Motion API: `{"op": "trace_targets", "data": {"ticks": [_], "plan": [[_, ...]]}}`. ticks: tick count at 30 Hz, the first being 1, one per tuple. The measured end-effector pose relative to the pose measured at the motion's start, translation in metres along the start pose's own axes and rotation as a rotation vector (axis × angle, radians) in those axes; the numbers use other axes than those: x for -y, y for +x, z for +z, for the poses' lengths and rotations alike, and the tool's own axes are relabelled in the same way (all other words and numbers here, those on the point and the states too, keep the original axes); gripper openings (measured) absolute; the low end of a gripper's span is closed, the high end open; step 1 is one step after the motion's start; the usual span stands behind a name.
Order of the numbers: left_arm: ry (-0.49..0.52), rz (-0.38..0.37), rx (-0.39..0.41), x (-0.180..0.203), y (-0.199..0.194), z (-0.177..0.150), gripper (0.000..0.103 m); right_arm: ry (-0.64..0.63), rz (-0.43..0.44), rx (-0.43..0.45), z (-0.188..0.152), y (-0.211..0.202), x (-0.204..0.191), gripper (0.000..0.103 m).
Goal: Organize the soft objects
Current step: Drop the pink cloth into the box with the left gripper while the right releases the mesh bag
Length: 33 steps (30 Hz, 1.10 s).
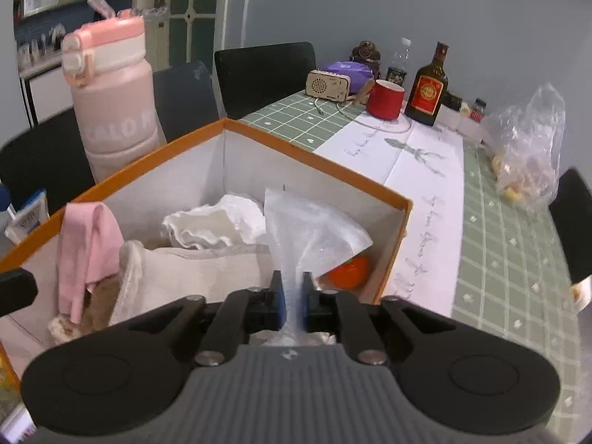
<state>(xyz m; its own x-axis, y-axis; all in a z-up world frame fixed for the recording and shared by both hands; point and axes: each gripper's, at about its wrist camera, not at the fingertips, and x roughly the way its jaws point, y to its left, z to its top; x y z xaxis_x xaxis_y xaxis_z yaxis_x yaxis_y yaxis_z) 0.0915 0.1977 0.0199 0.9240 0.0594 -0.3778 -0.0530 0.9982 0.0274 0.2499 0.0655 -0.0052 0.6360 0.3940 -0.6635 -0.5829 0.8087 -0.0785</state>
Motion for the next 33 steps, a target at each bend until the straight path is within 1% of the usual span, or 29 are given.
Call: {"op": "trace_targets", "data": {"ticks": [1,2,3,4,5,6,7,8,10,13,16,18,20,21,23,24,25,26,29,31,33], "plan": [[0.011,0.005,0.008,0.001,-0.002,0.001,0.098,0.012,0.014,0.012,0.0,-0.003,0.001,0.04],[0.025,0.012,0.019,0.002,-0.006,0.002,0.098,0.012,0.031,0.031,-0.001,-0.007,0.0,0.05],[0.031,0.019,0.026,0.004,-0.008,0.003,0.098,0.003,0.036,0.044,-0.001,-0.01,-0.002,0.054],[0.035,0.025,0.034,0.005,-0.01,0.004,0.098,-0.007,0.026,0.056,-0.002,-0.014,-0.004,0.065],[0.034,0.032,0.048,0.007,-0.014,0.005,0.098,-0.01,0.006,0.074,-0.003,-0.019,-0.005,0.078],[0.027,0.04,0.07,0.008,-0.019,0.005,0.098,-0.008,-0.008,0.094,-0.004,-0.025,-0.005,0.086],[0.017,0.048,0.092,0.009,-0.024,0.005,0.098,-0.002,-0.012,0.119,-0.006,-0.033,-0.005,0.096],[0.011,0.053,0.103,0.009,-0.027,0.006,0.098,0.003,-0.006,0.139,-0.008,-0.04,-0.005,0.099],[0.007,0.049,0.115,0.011,-0.034,0.008,0.098,0.022,0.004,0.164,-0.014,-0.055,-0.003,0.1],[0.012,0.04,0.134,0.018,-0.046,0.011,0.098,0.043,-0.007,0.216,-0.026,-0.082,0.0,0.1],[0.006,0.04,0.155,0.025,-0.056,0.014,0.098,0.06,-0.041,0.281,-0.041,-0.112,0.003,0.1],[0.007,0.047,0.154,0.033,-0.064,0.017,0.098,0.065,-0.069,0.335,-0.056,-0.135,0.003,0.1],[0.02,0.085,0.136,0.042,-0.068,0.019,0.098,0.079,-0.109,0.406,-0.077,-0.16,0.002,0.1],[0.031,0.121,0.129,0.049,-0.07,0.019,0.098,0.091,-0.137,0.44,-0.09,-0.171,0.001,0.1],[0.04,0.187,0.114,0.059,-0.072,0.018,0.098,0.118,-0.188,0.475,-0.117,-0.186,-0.001,0.1],[0.028,0.211,0.104,0.065,-0.072,0.016,0.098,0.142,-0.207,0.48,-0.131,-0.191,-0.001,0.1],[0.009,0.217,0.092,0.069,-0.073,0.014,0.098,0.172,-0.217,0.478,-0.146,-0.194,0.0,0.1],[-0.01,0.205,0.076,0.073,-0.073,0.013,0.098,0.201,-0.222,0.461,-0.157,-0.195,0.003,0.1],[-0.043,0.129,0.044,0.084,-0.076,0.007,0.097,0.279,-0.254,0.388,-0.186,-0.193,0.009,0.1],[-0.038,0.091,0.048,0.096,-0.079,0.001,0.097,0.311,-0.27,0.363,-0.2,-0.192,0.011,0.1],[-0.019,0.075,0.048,0.112,-0.081,-0.006,0.097,0.324,-0.26,0.35,-0.208,-0.194,0.011,0.1]]}}
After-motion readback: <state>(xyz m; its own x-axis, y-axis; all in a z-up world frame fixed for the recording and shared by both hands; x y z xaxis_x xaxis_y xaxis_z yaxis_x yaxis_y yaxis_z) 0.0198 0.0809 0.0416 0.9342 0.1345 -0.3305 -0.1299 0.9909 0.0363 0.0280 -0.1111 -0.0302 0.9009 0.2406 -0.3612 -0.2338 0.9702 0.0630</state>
